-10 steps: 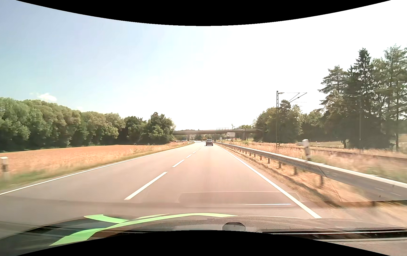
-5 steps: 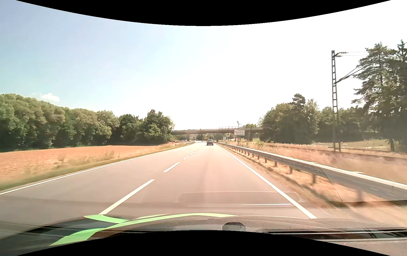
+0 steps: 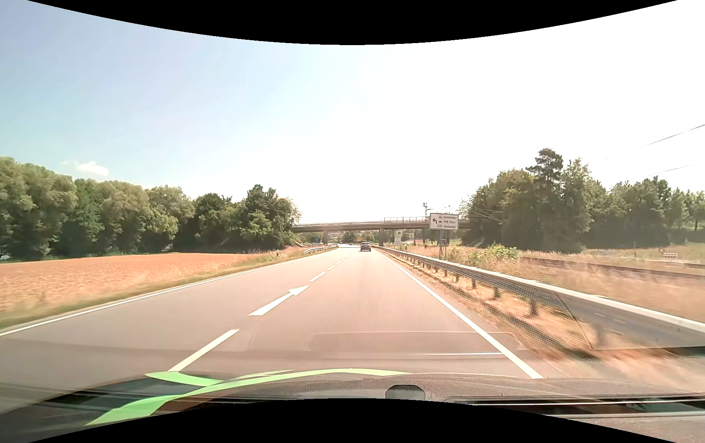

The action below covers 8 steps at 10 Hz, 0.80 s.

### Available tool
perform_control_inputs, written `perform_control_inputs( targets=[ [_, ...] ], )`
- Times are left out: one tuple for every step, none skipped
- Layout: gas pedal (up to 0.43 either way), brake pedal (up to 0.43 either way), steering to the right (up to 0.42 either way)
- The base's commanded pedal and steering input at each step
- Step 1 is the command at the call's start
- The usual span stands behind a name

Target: Follow the waypoints while adhering to traffic rules and regulations

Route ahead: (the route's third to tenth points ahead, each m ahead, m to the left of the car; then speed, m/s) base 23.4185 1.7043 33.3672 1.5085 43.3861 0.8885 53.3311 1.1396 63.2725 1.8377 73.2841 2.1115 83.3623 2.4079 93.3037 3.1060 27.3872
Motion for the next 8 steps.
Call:
perform_control_inputs(
  targets=[
    [0.248,0.000,-0.007],
    [0.260,0.000,-0.007],
    [0.260,0.000,-0.007],
    [0.268,0.000,-0.007],
    [0.268,0.000,-0.007],
    [0.268,0.000,-0.007],
    [0.268,0.000,-0.007],
    [0.260,0.000,-0.006]
  ],
)
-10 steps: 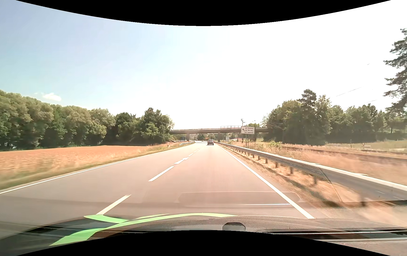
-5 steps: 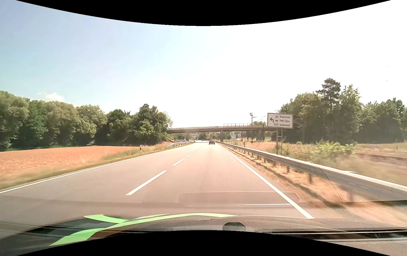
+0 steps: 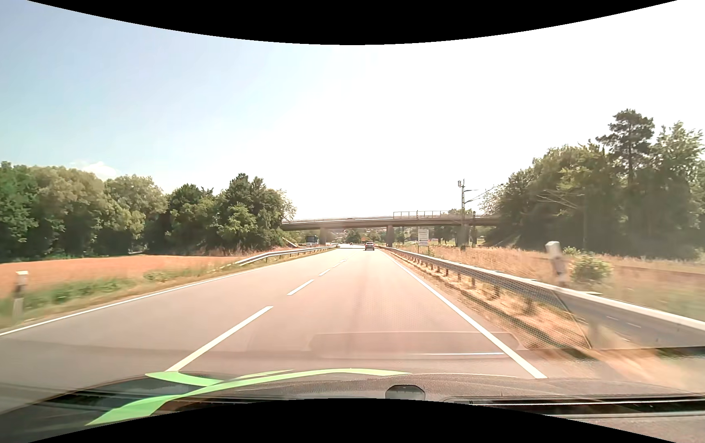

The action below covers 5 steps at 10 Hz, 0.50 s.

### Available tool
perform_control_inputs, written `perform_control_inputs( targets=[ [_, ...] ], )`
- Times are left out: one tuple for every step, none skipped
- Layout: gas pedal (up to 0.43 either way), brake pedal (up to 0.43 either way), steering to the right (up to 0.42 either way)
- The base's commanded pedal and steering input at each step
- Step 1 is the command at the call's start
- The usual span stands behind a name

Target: Follow the waypoints while adhering to traffic rules and regulations

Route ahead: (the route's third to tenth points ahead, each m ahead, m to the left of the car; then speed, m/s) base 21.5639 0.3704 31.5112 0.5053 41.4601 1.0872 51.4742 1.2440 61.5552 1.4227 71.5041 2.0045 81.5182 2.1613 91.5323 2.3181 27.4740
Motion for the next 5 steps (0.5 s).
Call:
perform_control_inputs(
  targets=[
    [0.260,0.000,-0.006],
    [0.260,0.000,-0.004],
    [0.260,0.000,-0.004],
    [0.260,0.000,-0.004],
    [0.260,0.000,-0.004]
  ],
)
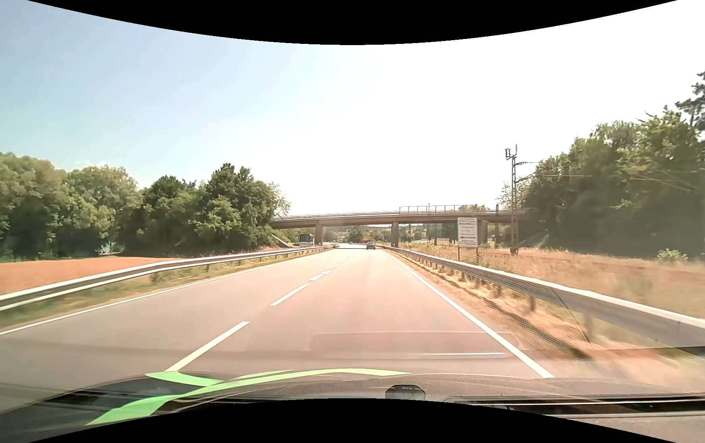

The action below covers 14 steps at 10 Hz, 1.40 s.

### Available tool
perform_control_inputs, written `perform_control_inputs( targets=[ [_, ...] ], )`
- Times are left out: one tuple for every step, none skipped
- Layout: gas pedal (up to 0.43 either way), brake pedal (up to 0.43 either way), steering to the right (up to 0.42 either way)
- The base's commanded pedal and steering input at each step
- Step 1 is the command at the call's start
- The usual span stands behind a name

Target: Follow the waypoints while adhering to traffic rules and regulations

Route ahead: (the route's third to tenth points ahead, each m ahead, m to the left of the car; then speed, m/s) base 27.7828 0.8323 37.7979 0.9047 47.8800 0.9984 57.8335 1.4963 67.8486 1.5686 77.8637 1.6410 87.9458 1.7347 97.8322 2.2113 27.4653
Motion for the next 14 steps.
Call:
perform_control_inputs(
  targets=[
    [0.260,0.000,-0.004],
    [0.260,0.000,-0.004],
    [0.220,0.000,-0.003],
    [0.220,0.000,-0.003],
    [0.220,0.000,-0.003],
    [0.228,0.000,-0.003],
    [0.228,0.000,-0.003],
    [0.228,0.000,-0.003],
    [0.228,0.000,-0.003],
    [0.220,0.000,-0.003],
    [0.220,0.000,-0.003],
    [0.220,0.000,-0.003],
    [0.220,0.000,-0.003],
    [0.209,0.000,-0.003]
  ],
)
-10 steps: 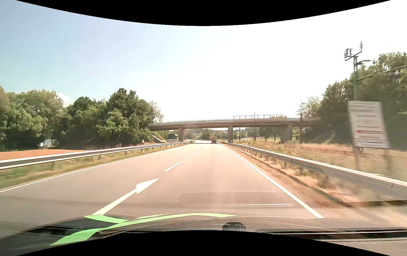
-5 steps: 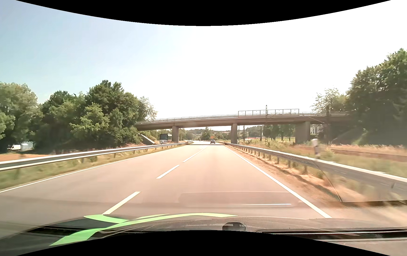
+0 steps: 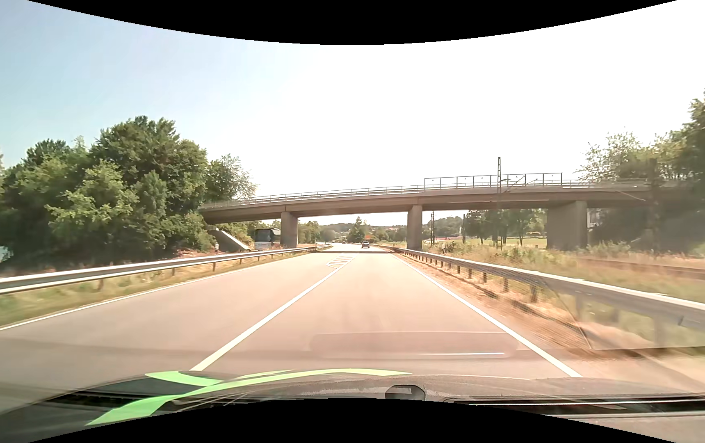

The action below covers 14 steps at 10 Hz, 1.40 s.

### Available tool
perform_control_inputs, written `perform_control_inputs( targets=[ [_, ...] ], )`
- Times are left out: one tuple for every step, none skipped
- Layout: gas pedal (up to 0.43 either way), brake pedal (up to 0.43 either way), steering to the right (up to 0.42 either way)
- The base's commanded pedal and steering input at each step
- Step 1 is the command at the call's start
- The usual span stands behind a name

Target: Follow the waypoints while adhering to traffic rules and regulations

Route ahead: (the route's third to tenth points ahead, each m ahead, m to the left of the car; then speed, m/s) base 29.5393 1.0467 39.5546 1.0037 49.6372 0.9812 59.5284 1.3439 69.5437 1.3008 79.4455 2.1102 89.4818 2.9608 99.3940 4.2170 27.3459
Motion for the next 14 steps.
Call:
perform_control_inputs(
  targets=[
    [0.209,0.000,-0.003],
    [0.197,0.000,-0.003],
    [0.189,0.000,-0.003],
    [0.189,0.000,-0.003],
    [0.189,0.000,-0.003],
    [0.189,0.000,-0.003],
    [0.189,0.000,-0.003],
    [0.189,0.000,-0.003],
    [0.189,0.000,-0.003],
    [0.189,0.000,-0.003],
    [0.189,0.000,-0.005],
    [0.189,0.000,-0.006],
    [0.189,0.000,-0.006],
    [0.197,0.000,-0.006]
  ],
)
